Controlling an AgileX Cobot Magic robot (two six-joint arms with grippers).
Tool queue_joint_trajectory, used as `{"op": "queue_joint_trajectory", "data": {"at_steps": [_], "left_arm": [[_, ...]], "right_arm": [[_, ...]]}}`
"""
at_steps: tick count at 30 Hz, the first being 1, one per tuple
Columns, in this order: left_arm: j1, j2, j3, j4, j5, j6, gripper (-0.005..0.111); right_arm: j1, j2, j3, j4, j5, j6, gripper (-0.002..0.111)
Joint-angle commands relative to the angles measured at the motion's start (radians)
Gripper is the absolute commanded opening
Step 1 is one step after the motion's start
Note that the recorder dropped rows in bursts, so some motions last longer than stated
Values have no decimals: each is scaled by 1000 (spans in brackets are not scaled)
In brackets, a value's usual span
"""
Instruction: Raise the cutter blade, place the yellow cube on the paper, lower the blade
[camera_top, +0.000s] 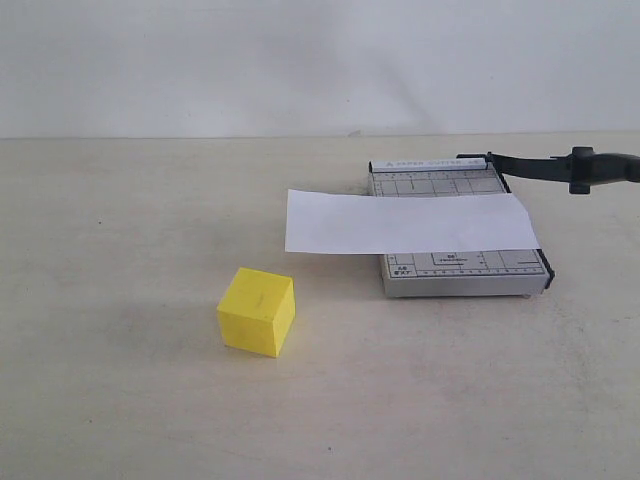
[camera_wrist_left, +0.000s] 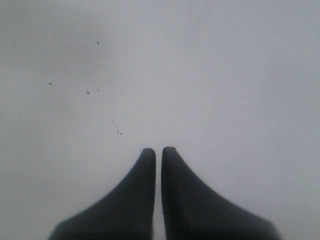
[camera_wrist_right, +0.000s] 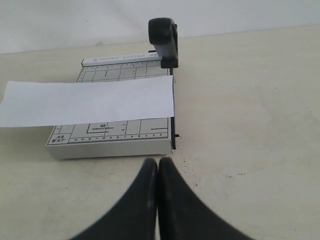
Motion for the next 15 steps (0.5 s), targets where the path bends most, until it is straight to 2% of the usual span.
{"op": "queue_joint_trajectory", "data": {"at_steps": [1,15], "left_arm": [[2,-3,-1,-8,-17,-6,4],[2,-3,-1,-8,-13,-27,4]], "right_arm": [[8,0,0,-2,-9,3,0],[8,0,0,-2,-9,3,0]]}}
